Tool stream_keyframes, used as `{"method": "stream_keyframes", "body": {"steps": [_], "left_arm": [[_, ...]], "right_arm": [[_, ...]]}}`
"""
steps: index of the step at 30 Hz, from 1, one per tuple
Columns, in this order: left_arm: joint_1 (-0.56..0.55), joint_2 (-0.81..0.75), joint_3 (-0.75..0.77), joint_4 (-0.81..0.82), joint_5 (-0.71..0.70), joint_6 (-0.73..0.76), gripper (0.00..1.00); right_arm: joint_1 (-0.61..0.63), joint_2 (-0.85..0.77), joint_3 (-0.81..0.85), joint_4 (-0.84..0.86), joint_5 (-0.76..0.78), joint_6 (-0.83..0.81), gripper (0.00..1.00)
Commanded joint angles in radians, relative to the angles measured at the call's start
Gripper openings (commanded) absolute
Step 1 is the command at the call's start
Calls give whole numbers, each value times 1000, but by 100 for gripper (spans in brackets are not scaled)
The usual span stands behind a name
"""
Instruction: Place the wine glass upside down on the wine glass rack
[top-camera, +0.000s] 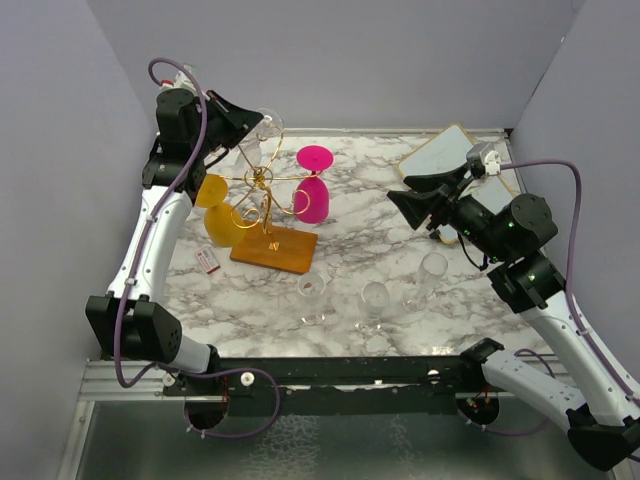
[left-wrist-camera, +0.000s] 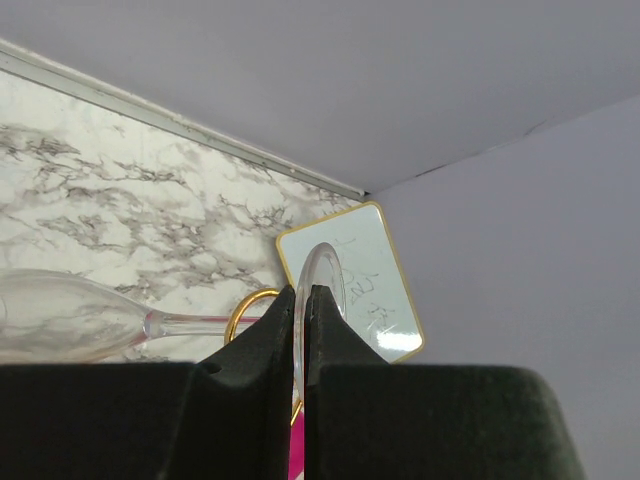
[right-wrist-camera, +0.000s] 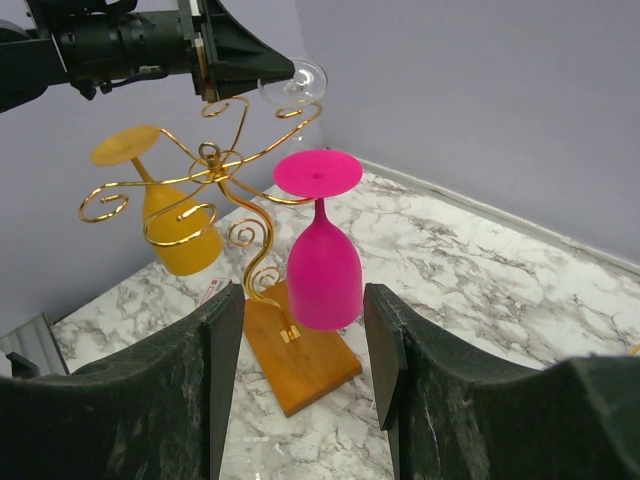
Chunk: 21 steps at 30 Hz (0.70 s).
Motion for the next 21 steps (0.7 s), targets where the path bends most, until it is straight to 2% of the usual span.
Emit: {"method": "stream_keyframes", "body": {"steps": [1,10,19,21], "left_arm": [[-2,-58,11,-36,-53,63,1],[-2,-74,6,-94,-105,112,16],[-1,-90,-22,-99,-142,133,17],[-2,-92,-19,-106,-152,140,20]], "right_arm": [[3,-17,6,0,17,10,51],[4,-23,-1,-2,27,27,51],[4,-22,-1,-36,84,78,51],[4,-25,2,-54,107,83,50]]}}
